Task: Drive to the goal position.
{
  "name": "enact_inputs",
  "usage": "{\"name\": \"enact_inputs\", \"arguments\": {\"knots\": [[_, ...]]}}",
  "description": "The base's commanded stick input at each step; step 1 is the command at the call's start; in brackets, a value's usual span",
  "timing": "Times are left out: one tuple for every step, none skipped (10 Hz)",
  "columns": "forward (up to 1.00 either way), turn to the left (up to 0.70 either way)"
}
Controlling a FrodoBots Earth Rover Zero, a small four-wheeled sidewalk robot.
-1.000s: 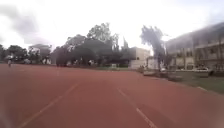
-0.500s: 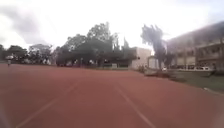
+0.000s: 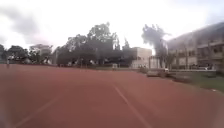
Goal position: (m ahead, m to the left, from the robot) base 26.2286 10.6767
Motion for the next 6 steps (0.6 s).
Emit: {"name": "enact_inputs", "arguments": {"knots": [[0.7,0.0],[0.7,0.0],[0.7,0.0],[0.7,0.0],[0.7,0.0],[0.7,0.0]]}}
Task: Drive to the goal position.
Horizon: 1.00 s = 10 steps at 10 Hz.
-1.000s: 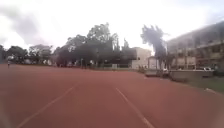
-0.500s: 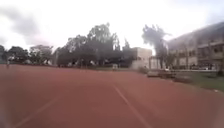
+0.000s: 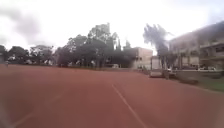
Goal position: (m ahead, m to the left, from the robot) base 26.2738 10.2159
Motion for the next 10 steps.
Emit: {"name": "enact_inputs", "arguments": {"knots": [[0.7,0.0],[0.7,0.0],[0.7,0.0],[0.7,0.0],[0.7,0.0],[0.7,0.0],[0.7,0.0],[0.7,0.0],[0.7,0.0],[0.7,0.0]]}}
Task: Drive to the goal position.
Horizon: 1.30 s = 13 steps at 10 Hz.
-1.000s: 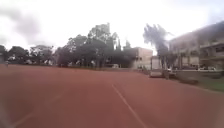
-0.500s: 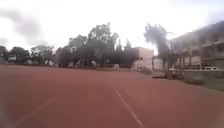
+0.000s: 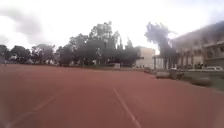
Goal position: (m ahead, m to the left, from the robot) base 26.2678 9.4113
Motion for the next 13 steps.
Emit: {"name": "enact_inputs", "arguments": {"knots": [[0.7,0.0],[0.7,0.0],[0.7,0.0],[0.7,0.0],[0.7,0.0],[0.7,0.0],[0.7,0.0],[0.7,0.0],[0.7,0.0],[0.7,0.0],[0.7,0.0],[0.7,0.0],[0.7,0.0]]}}
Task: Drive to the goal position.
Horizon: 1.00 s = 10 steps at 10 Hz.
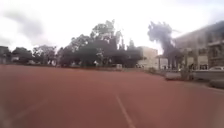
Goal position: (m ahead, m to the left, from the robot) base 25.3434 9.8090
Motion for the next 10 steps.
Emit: {"name": "enact_inputs", "arguments": {"knots": [[0.7,0.0],[0.7,0.0],[0.7,0.0],[0.7,0.0],[0.7,0.0],[0.7,0.0],[0.7,0.0],[0.7,0.0],[0.7,0.0],[0.7,0.0]]}}
